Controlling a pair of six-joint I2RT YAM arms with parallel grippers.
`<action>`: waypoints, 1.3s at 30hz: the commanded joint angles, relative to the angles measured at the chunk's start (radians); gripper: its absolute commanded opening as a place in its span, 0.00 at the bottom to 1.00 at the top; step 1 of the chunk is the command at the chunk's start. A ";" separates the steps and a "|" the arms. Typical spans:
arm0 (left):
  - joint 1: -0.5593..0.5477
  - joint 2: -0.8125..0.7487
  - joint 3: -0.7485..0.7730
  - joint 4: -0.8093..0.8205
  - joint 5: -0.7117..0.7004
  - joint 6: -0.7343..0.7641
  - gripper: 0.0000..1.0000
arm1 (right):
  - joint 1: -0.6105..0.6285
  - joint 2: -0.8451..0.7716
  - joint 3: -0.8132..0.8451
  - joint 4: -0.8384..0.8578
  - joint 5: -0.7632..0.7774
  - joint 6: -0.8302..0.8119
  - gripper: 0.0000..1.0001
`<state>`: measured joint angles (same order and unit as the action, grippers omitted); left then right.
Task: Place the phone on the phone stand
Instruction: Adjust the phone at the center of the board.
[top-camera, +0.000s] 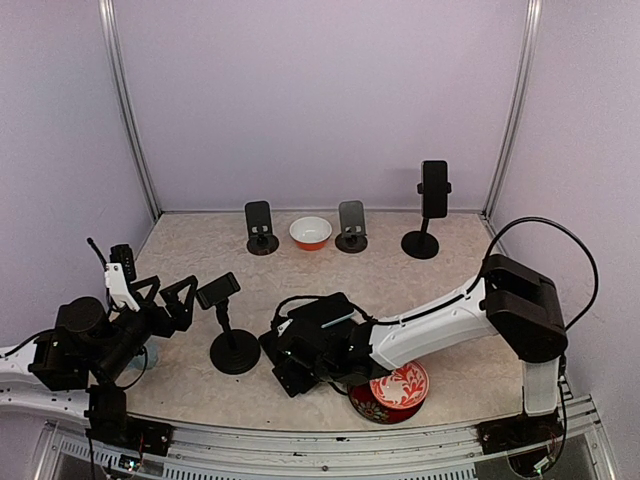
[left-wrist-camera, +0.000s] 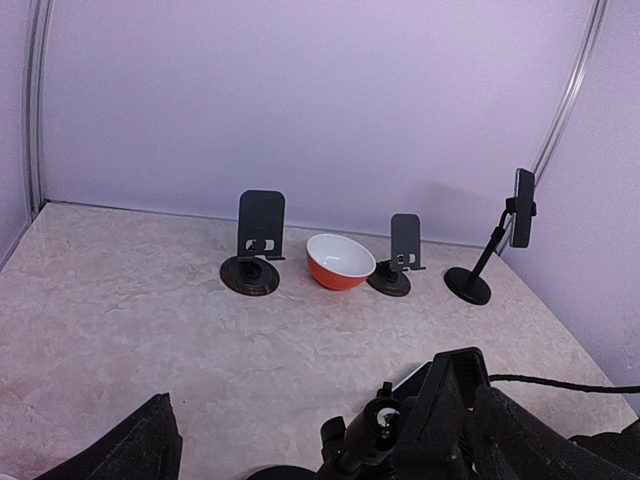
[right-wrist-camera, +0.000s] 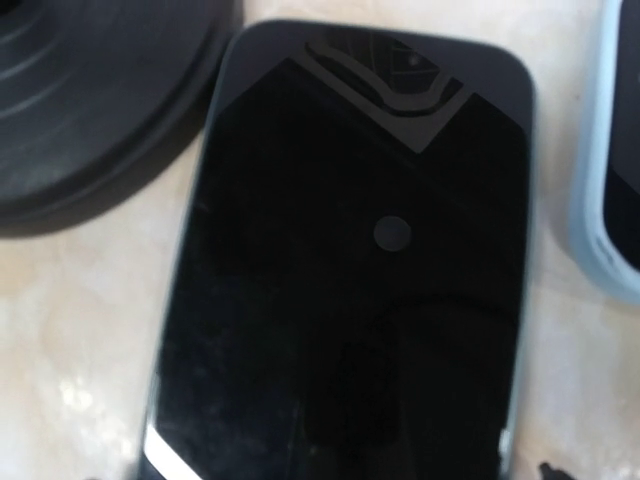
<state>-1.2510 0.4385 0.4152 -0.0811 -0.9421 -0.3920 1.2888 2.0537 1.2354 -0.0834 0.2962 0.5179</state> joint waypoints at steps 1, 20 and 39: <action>0.008 -0.092 0.011 0.003 -0.009 0.016 0.99 | -0.004 0.080 0.025 -0.104 -0.061 0.016 0.84; 0.007 -0.103 0.002 0.000 -0.005 0.004 0.99 | 0.046 -0.065 0.001 -0.002 -0.013 -0.087 0.74; 0.006 -0.099 -0.007 0.003 0.014 -0.011 0.99 | 0.047 0.017 0.113 -0.123 -0.006 -0.067 1.00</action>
<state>-1.2510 0.4271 0.4149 -0.0822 -0.9382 -0.3973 1.3304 2.0129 1.2953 -0.1165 0.2695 0.4259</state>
